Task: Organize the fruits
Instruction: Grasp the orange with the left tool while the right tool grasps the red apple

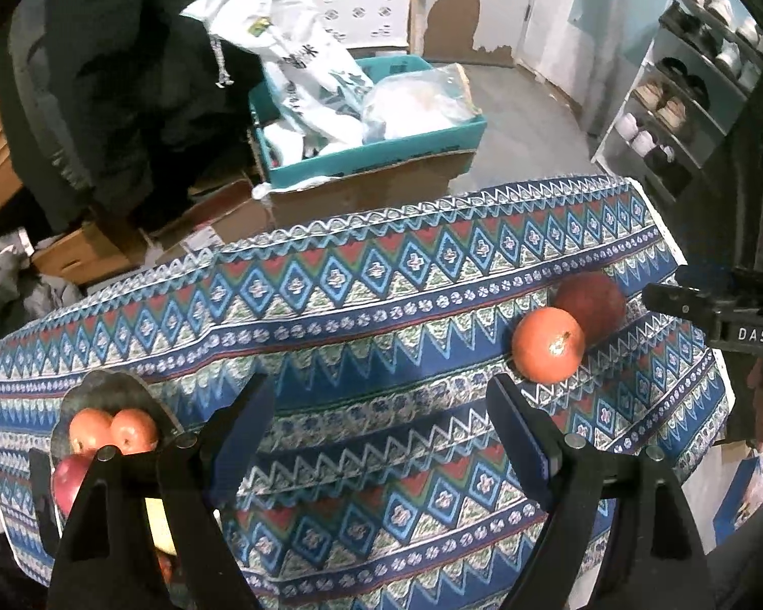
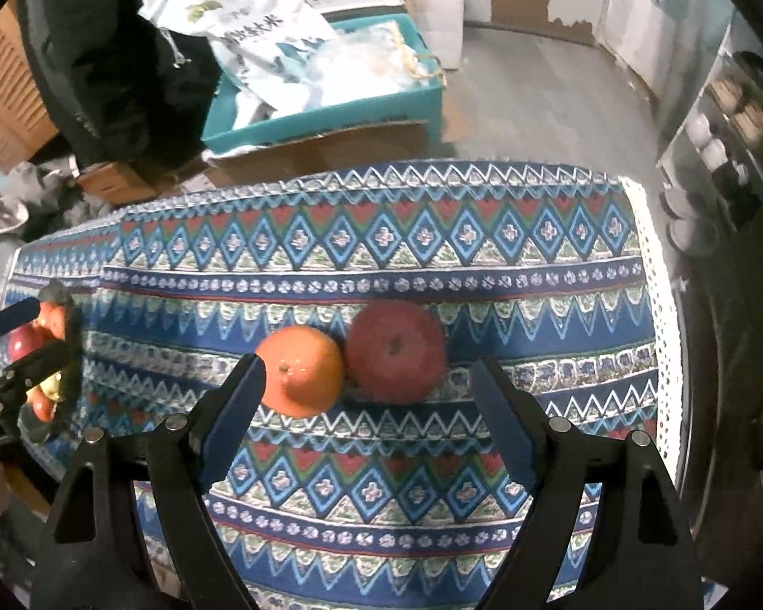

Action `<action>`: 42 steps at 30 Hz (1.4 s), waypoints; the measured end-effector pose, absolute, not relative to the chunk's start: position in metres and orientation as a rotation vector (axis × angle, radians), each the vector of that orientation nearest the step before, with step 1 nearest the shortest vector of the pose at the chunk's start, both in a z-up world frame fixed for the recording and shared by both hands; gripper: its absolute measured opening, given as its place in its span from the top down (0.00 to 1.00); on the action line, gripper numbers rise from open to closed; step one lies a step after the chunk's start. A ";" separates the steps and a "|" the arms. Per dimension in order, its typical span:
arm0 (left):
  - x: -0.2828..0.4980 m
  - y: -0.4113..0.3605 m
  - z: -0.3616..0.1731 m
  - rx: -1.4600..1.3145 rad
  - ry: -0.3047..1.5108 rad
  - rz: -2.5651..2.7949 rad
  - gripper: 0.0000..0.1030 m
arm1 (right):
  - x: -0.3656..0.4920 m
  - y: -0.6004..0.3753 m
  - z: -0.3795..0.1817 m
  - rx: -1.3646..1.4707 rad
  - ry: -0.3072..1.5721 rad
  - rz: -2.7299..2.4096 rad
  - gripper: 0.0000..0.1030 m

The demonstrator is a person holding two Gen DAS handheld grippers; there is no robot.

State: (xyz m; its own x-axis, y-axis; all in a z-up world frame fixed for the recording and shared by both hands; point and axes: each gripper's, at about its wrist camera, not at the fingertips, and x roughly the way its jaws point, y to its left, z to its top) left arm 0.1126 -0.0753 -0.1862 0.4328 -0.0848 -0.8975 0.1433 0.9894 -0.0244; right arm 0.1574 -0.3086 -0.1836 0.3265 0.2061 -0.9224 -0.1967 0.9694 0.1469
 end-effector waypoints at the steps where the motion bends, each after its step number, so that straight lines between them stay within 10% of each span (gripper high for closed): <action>1: 0.115 -0.078 -0.189 0.062 1.118 -0.145 0.17 | 0.159 -0.310 -0.186 0.008 1.214 0.263 0.20; 42: 0.163 -0.154 -0.253 -0.071 1.251 -0.321 0.16 | 0.163 -0.363 -0.259 0.152 1.328 0.202 0.29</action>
State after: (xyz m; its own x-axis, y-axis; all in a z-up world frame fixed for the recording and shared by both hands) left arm 0.1632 -0.1540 -0.2531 0.2763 -0.2777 -0.9201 0.2002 0.9530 -0.2275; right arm 0.1628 -0.3629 -0.2594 0.2266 0.2324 -0.9459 -0.0598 0.9726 0.2247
